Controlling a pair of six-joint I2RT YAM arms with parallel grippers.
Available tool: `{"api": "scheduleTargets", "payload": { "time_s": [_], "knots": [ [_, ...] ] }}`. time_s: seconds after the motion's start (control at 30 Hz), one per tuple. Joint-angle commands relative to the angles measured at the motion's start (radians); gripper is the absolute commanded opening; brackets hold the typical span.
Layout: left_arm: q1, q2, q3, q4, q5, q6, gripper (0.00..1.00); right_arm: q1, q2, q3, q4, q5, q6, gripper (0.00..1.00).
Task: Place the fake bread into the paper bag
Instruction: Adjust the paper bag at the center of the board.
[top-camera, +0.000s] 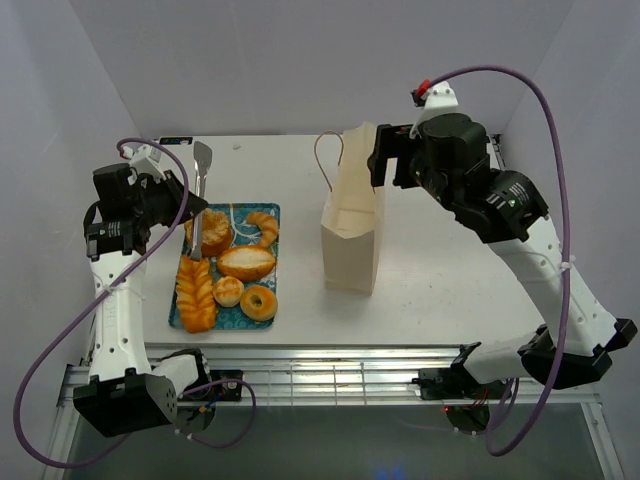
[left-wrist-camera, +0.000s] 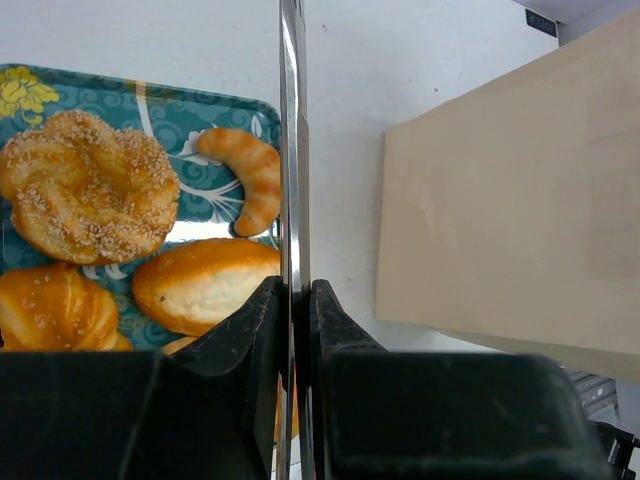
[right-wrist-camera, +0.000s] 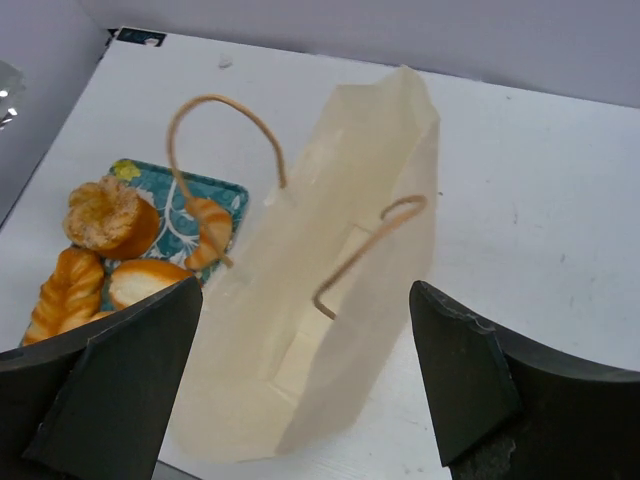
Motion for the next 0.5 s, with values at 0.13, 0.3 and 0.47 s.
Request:
{"api": "scheduleTargets", "payload": {
  "time_s": [0.13, 0.3, 0.47],
  "knots": [
    [-0.004, -0.015, 0.033, -0.061, -0.085, 0.04, 0.0, -0.105, -0.073, -0.205, -0.044, -0.024, 0.039, 0.9],
    [-0.004, -0.006, 0.045, -0.13, -0.142, 0.076, 0.0, -0.108, -0.113, -0.277, -0.041, -0.05, 0.043, 0.9],
    [-0.005, -0.023, -0.01, -0.171, -0.254, 0.061, 0.08, -0.11, -0.131, -0.295, -0.046, -0.082, 0.045, 0.9]
  ]
}}
